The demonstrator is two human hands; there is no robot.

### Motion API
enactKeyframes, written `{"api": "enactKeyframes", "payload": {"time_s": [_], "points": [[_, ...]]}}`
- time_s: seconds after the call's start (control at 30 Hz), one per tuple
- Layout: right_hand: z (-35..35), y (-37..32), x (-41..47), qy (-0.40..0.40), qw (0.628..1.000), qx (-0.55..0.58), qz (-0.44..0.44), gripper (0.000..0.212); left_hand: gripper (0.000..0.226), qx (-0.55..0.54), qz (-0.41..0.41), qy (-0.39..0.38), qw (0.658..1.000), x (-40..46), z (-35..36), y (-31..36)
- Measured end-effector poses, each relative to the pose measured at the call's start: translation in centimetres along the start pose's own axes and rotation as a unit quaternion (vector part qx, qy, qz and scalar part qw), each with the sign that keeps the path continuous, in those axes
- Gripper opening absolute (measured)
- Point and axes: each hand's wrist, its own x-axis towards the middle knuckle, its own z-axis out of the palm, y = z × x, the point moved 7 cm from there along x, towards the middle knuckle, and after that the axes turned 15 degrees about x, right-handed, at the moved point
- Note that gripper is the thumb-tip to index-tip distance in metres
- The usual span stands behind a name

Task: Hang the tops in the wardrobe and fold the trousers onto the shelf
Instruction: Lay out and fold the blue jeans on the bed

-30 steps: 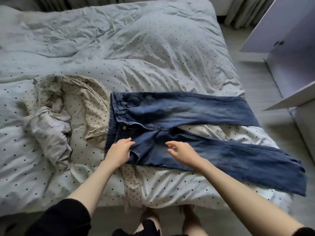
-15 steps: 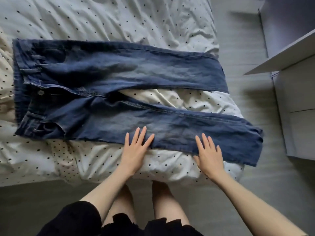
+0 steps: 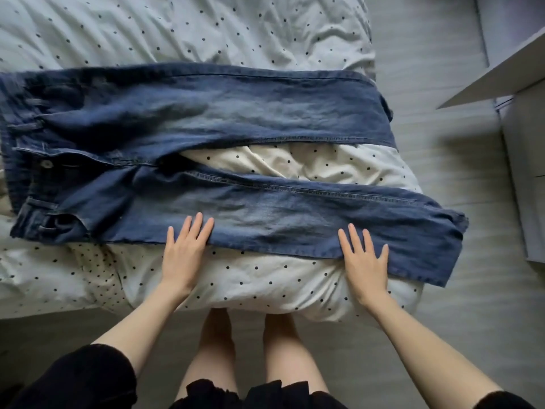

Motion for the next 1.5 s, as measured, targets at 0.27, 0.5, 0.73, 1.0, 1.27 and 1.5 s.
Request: {"api": "enactKeyframes", "payload": {"time_s": [0.27, 0.5, 0.73, 1.0, 1.27, 1.5], "points": [[-6.9, 1.8, -0.9, 0.092, 0.981, 0.173, -0.007, 0.033, 0.047, -0.077, -0.004, 0.134, 0.988, -1.3, -5.2, -1.5], [-18.7, 1.2, 4.1, 0.186, 0.979, 0.087, -0.019, 0.015, 0.043, -0.049, -0.008, 0.218, 0.975, 4.4, -15.3, -4.9], [-29.8, -2.6, 16.5, 0.290, 0.953, 0.080, -0.016, 0.035, 0.036, -0.024, -0.102, 0.211, 0.972, 18.7, -20.7, -9.9], [-19.5, -11.1, 18.1, 0.094, 0.976, 0.186, -0.061, 0.055, 0.054, -0.005, -0.080, 0.160, 0.984, 16.6, -13.1, -9.1], [-18.2, -18.7, 17.6, 0.083, 0.966, 0.217, -0.114, 0.050, 0.065, 0.083, -0.134, 0.190, 0.969, 11.5, -11.5, -16.8], [-21.3, -31.1, 17.0, 0.114, 0.945, 0.094, -0.292, 0.053, 0.053, 0.046, -0.211, 0.181, 0.960, 6.5, -9.6, -25.6]]}}
